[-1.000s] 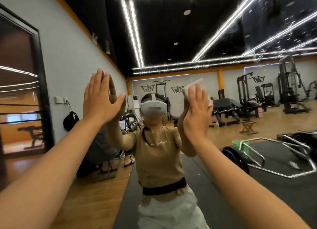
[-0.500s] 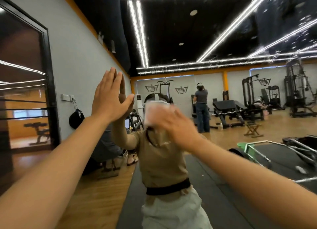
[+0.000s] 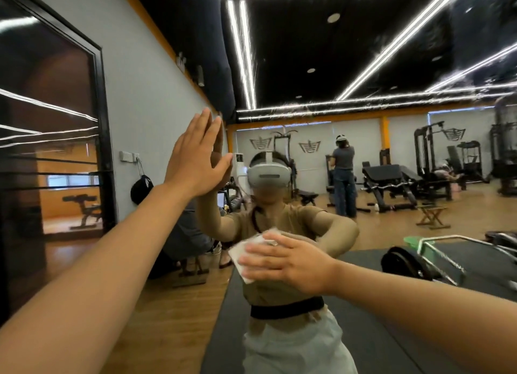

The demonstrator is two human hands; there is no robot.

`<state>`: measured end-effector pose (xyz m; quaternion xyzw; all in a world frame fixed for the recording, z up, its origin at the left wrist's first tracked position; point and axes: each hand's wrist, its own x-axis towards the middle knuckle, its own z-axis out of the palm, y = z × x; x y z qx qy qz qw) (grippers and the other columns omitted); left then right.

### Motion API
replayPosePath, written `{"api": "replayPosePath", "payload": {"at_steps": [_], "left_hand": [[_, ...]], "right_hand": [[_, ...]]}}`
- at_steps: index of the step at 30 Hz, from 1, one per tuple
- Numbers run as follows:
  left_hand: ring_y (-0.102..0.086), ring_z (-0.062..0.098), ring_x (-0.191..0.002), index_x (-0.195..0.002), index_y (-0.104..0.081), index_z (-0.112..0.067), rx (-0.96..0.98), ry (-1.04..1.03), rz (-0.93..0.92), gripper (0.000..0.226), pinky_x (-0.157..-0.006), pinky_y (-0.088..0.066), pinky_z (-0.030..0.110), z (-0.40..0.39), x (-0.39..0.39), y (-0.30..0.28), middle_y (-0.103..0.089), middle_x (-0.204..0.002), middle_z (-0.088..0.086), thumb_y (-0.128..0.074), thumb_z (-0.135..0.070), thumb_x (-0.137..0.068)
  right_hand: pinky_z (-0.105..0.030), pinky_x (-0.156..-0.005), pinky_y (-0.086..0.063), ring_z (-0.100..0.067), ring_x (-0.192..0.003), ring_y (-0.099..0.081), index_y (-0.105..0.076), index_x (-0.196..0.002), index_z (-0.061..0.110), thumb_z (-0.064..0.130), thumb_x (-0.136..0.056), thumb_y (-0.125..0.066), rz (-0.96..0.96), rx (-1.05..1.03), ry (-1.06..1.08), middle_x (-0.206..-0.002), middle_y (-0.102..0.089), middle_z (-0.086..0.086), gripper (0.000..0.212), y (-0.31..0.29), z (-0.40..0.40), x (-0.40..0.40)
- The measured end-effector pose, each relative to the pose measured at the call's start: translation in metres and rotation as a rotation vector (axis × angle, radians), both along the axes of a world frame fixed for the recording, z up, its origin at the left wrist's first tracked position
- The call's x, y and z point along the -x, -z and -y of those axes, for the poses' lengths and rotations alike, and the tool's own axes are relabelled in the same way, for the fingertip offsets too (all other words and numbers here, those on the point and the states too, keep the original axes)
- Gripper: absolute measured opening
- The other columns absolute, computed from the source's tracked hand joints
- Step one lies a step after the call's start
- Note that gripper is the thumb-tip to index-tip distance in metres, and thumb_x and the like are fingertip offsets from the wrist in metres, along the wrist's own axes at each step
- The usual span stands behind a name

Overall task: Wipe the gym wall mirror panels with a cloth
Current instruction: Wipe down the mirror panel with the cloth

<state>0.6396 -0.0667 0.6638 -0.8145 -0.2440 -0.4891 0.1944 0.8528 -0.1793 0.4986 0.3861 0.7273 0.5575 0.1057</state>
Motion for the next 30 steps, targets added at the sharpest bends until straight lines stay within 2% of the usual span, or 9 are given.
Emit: {"api": "replayPosePath", "payload": {"at_steps": [4, 9, 13, 15, 17, 21, 24, 26, 30], "left_hand": [[0.01, 0.017, -0.152, -0.159, -0.004, -0.024, 0.004, -0.003, -0.022, 0.077, -0.116, 0.002, 0.032, 0.0, 0.001, 0.0, 0.011, -0.166, -0.003, -0.046, -0.05, -0.1], [0.011, 0.017, -0.152, -0.159, -0.005, -0.024, 0.009, 0.016, -0.036, 0.075, -0.112, 0.003, 0.03, 0.002, 0.005, 0.0, 0.011, -0.166, -0.004, -0.045, -0.049, -0.1], [0.007, 0.011, -0.152, -0.158, -0.017, -0.022, -0.036, 0.089, 0.032, 0.066, -0.114, 0.004, 0.025, -0.002, 0.01, 0.028, 0.0, -0.167, -0.005, -0.047, -0.04, -0.102], [0.007, 0.006, -0.15, -0.157, -0.021, -0.02, -0.019, 0.14, 0.078, 0.063, -0.116, 0.006, 0.021, -0.008, 0.013, 0.064, -0.005, -0.166, -0.005, -0.048, -0.034, -0.102], [0.005, 0.005, -0.151, -0.157, -0.024, -0.018, 0.023, 0.18, 0.111, 0.062, -0.121, 0.003, 0.026, -0.014, 0.017, 0.111, -0.008, -0.166, -0.004, -0.048, -0.031, -0.101], [-0.013, 0.02, -0.152, -0.151, -0.036, -0.008, 0.066, 0.197, 0.247, 0.059, -0.124, -0.013, 0.045, -0.014, 0.022, 0.204, -0.019, -0.164, 0.005, -0.047, -0.027, -0.097], [-0.017, 0.025, -0.152, -0.149, -0.039, -0.005, 0.108, 0.19, 0.285, 0.058, -0.122, -0.015, 0.047, -0.002, 0.016, 0.254, -0.023, -0.163, 0.01, -0.044, -0.03, -0.097], [-0.015, 0.024, -0.152, -0.151, -0.036, -0.007, 0.156, 0.181, 0.274, 0.059, -0.124, -0.011, 0.042, 0.006, 0.009, 0.273, -0.02, -0.164, 0.008, -0.043, -0.032, -0.098], [-0.011, 0.025, -0.153, -0.153, -0.031, -0.009, 0.231, 0.204, 0.292, 0.062, -0.123, -0.012, 0.044, 0.011, -0.008, 0.286, -0.015, -0.165, 0.005, -0.043, -0.034, -0.098]], "right_hand": [[-0.045, -0.123, -0.004, -0.018, -0.153, -0.007, -0.026, -0.155, 0.028, 0.017, -0.091, -0.034, 0.026, 0.043, 0.0, -0.164, -0.018, 0.003, 0.065, -0.05, 0.013, -0.004], [-0.046, -0.121, -0.01, -0.024, -0.15, -0.021, -0.035, -0.152, 0.022, 0.009, -0.089, -0.035, -0.507, -0.445, -0.038, -0.16, -0.03, -0.003, 0.065, -0.115, 0.015, 0.008], [-0.05, -0.122, -0.01, -0.023, -0.152, -0.013, -0.03, -0.154, 0.022, 0.0, -0.087, -0.056, -0.682, -0.563, -0.098, -0.163, -0.023, -0.002, 0.075, -0.077, -0.003, 0.023], [-0.051, -0.122, -0.011, -0.024, -0.152, -0.013, -0.031, -0.154, 0.022, 0.006, -0.089, -0.052, -0.602, -0.457, -0.112, -0.163, -0.022, -0.002, 0.07, -0.032, -0.009, 0.027], [-0.05, -0.121, -0.012, -0.025, -0.152, -0.015, -0.031, -0.154, 0.023, 0.016, -0.091, -0.042, -0.397, -0.267, -0.092, -0.163, -0.021, -0.001, 0.065, 0.027, -0.008, 0.025], [-0.042, -0.124, 0.004, -0.019, -0.153, 0.003, 0.001, -0.157, 0.019, 0.031, -0.097, -0.031, -0.048, 0.011, -0.041, -0.166, 0.005, 0.001, 0.069, 0.131, 0.005, 0.003], [-0.043, -0.123, 0.007, -0.02, -0.152, 0.007, -0.021, -0.155, 0.023, 0.03, -0.097, -0.031, -0.005, 0.014, -0.015, -0.163, -0.019, 0.006, 0.06, 0.133, 0.015, -0.004], [-0.044, -0.124, 0.001, -0.02, -0.153, 0.001, -0.032, -0.153, 0.024, 0.023, -0.095, -0.032, -0.119, -0.047, -0.056, -0.161, -0.024, 0.002, 0.057, 0.101, 0.02, -0.001], [-0.05, -0.119, -0.02, -0.024, -0.149, -0.024, -0.041, -0.15, 0.016, 0.002, -0.09, -0.043, -0.693, -0.471, -0.094, -0.159, -0.031, -0.005, 0.061, 0.008, 0.032, -0.004]]}}
